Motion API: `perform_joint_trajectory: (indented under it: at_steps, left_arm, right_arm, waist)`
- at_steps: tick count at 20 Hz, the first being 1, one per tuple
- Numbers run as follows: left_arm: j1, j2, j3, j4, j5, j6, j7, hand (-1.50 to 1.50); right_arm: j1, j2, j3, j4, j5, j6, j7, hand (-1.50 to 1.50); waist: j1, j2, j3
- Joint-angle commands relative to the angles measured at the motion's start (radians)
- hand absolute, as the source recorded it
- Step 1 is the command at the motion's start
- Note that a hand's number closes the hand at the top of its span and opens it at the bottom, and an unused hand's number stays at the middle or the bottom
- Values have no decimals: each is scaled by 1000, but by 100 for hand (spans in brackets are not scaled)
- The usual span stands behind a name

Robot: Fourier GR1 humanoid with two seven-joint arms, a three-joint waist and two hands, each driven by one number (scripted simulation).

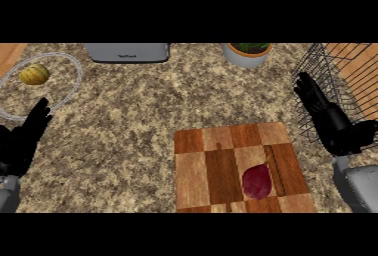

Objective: Pick the pear from the cutting board and place it in the basket

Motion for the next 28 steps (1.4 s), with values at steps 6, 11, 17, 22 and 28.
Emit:
perform_joint_trajectory:
  at_steps: [6, 11, 17, 22, 28]
  left_arm:
    - [-97, -49, -63, -189, -29, -42, -103, 0]
    - [-80, -90, -137, -234, -25, -111, -99, 0]
    - [-113, -110, -147, -240, -41, -94, -48, 0]
    - [-75, -95, -127, -247, -46, -88, -76, 0]
    - [-81, -102, -142, -254, -55, -89, -62, 0]
  right_arm:
    - [267, 134, -231, -40, -172, -188, -98, 150]
    - [256, 415, 71, -147, 154, -441, -325, -150]
    - [235, 366, 128, -140, 445, -786, 31, -150]
    - [325, 163, 89, -214, 618, -801, 306, -150]
    - [403, -44, 149, -273, 707, -533, 612, -150]
  waist:
    - [-75, -21, 28]
    - [19, -6, 24]
    - [16, -8, 20]
    - [-3, -16, 12]
    - [-1, -10, 8]
